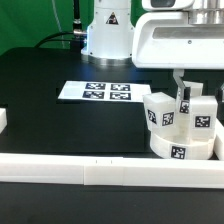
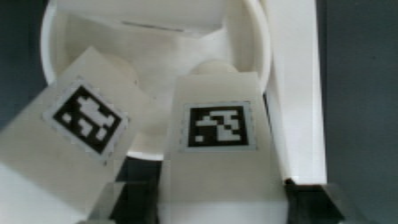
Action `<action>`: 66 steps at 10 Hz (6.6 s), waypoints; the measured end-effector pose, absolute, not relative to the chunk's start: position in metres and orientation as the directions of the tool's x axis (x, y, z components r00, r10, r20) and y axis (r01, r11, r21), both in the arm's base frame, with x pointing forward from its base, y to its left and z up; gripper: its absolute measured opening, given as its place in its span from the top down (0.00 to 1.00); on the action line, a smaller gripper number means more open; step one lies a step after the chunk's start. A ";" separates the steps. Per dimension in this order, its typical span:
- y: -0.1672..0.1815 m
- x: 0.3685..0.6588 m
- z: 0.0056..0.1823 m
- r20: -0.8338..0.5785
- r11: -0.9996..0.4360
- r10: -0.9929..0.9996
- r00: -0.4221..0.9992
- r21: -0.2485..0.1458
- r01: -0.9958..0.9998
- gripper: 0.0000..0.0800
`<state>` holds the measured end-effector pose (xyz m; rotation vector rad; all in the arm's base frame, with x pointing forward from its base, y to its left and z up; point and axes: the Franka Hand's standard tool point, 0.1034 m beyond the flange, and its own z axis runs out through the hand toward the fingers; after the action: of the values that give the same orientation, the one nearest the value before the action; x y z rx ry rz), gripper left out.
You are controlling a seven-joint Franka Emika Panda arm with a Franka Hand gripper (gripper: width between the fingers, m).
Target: Assemble stool
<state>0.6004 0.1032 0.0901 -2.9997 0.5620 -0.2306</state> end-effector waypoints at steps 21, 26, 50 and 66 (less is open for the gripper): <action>0.116 0.604 0.113 0.054 -0.781 -0.613 0.788 -0.194 -0.594 0.19; 0.113 0.608 0.108 0.115 -0.959 -0.259 0.959 -0.148 -0.241 0.19; 0.105 0.608 0.084 -0.031 -0.028 0.999 0.031 0.084 0.996 0.19; 0.114 0.605 0.079 0.066 -0.916 0.401 0.914 0.055 0.398 0.58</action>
Offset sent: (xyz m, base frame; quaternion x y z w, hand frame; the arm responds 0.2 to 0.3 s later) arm -0.0165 0.0097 -0.0065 -0.0062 -0.0066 0.3079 0.9514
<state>0.6052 0.1139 0.0794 -3.1125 -0.6493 -0.1212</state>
